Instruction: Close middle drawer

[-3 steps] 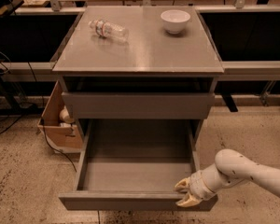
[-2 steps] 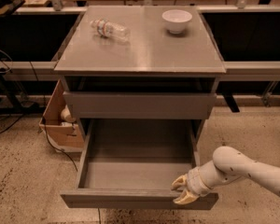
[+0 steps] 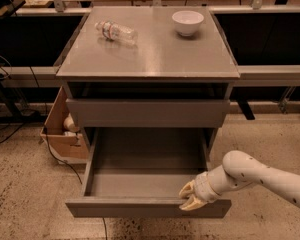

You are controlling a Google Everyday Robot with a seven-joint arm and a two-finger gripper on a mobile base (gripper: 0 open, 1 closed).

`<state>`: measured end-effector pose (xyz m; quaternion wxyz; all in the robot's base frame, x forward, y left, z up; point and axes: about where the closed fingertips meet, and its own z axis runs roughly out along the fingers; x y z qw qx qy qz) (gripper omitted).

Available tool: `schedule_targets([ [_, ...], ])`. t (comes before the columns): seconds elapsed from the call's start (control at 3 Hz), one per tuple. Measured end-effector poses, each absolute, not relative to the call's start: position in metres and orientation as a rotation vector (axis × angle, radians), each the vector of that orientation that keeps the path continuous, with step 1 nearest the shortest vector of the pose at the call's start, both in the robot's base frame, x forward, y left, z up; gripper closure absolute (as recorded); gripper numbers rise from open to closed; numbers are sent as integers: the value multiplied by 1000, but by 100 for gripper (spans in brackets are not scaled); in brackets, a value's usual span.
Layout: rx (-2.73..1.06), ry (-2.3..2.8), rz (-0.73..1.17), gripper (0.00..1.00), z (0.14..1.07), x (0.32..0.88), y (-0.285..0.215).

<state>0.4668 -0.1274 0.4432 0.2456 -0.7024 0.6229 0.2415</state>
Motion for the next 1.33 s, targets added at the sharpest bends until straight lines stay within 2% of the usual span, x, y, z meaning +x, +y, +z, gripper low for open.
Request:
schedule_targets([
  [0.33,-1924,1666,644,47,448,474,-121],
  [0.67,-1947,1557,626,24,465,490,-86],
  [1.0,-1955,1451,620,18,481,503,-52],
  [1.33,-1960,1393,617,7,490,510,-34],
])
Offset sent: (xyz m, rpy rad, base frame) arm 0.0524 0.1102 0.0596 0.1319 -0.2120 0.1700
